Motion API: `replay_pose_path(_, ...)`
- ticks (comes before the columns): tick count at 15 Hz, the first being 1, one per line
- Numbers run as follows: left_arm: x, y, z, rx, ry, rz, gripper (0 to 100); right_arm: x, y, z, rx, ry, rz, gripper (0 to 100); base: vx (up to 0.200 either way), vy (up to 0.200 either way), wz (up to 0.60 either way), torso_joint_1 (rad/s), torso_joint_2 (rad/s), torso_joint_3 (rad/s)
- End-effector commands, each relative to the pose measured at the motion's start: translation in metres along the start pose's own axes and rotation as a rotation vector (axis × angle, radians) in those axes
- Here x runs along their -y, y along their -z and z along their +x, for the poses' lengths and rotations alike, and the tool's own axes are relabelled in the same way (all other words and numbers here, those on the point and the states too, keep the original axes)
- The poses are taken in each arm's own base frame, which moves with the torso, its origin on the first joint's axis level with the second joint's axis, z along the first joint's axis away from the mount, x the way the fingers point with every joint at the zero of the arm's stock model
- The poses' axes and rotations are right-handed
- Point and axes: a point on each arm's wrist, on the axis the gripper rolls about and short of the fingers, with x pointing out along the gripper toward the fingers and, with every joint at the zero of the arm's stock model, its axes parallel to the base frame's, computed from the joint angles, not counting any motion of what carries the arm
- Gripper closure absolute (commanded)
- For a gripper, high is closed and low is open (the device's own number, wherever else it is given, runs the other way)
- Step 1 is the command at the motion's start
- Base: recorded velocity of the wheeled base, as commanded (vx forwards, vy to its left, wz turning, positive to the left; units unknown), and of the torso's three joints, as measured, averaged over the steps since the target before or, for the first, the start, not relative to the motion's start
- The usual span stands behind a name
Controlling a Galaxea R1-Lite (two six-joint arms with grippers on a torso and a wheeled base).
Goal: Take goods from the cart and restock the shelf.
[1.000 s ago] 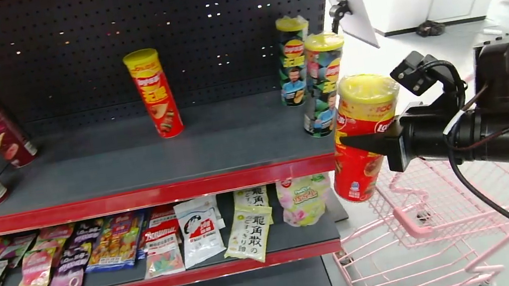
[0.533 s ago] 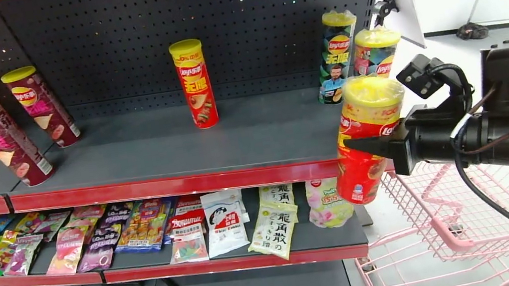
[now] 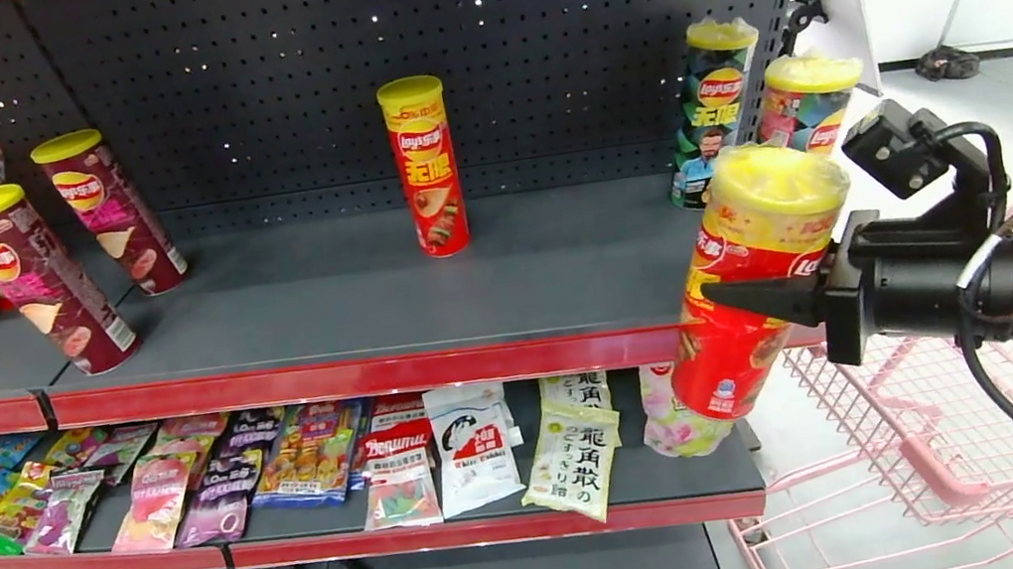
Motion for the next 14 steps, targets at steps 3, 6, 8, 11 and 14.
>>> replay_pose_path(3,0.0,0.0,0.0,-0.001,0.0,0.0,0,0.0,0.007,-0.01,-0.009,0.009,0.009,100,0.0,0.2,0.0,0.004,0.01,0.006)
replay_pose_path(6,0.0,0.0,0.0,-0.001,0.0,0.0,0,0.003,0.017,-0.018,-0.023,-0.033,0.017,100,0.0,0.2,0.0,0.002,0.01,0.004)
replay_pose_path(8,0.0,0.0,0.0,-0.001,0.0,0.0,0,0.004,0.019,-0.019,-0.026,-0.029,-0.011,100,0.0,0.2,0.0,0.002,0.0,0.005)
replay_pose_path(11,0.0,0.0,0.0,-0.001,0.0,0.0,0,0.002,0.016,-0.021,-0.015,-0.033,-0.02,100,0.0,0.2,0.0,0.004,0.0,0.004)
replay_pose_path(14,0.0,0.0,0.0,-0.001,0.0,0.001,0,0.001,0.018,-0.021,-0.021,-0.034,-0.022,100,0.0,0.0,0.0,0.0,0.0,0.0)
